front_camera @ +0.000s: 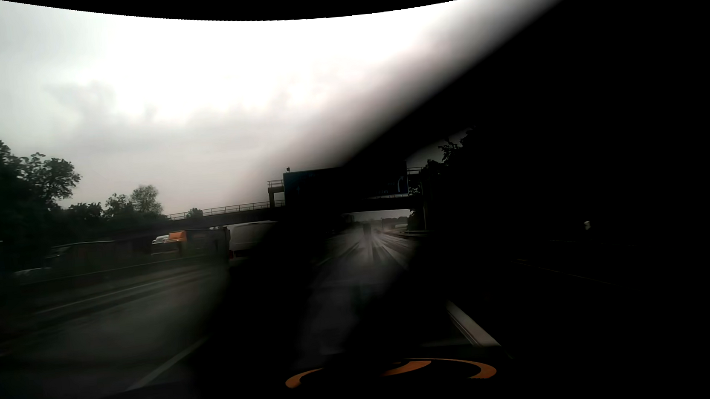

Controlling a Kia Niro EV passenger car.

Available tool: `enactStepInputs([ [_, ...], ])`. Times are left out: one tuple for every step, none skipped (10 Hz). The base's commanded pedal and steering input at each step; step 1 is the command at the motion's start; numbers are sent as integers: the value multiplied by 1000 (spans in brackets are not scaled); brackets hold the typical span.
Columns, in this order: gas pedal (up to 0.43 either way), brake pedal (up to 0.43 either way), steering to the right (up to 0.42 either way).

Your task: Follow the waypoints while adhering to traffic rules and regulations

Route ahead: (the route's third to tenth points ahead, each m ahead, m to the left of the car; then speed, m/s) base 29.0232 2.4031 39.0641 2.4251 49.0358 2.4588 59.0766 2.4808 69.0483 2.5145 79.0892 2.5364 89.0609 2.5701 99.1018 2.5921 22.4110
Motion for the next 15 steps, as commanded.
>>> enactStepInputs([
  [98, 0, -4],
  [98, 0, -3],
  [98, 0, -4],
  [98, 0, -3],
  [98, 0, -3],
  [98, 0, -2],
  [98, 0, -2],
  [98, 0, -2],
  [98, 0, -1],
  [98, 0, -1],
  [98, 0, -1],
  [98, 0, -1],
  [98, 0, -1],
  [110, 0, -1],
  [110, 0, -1],
])
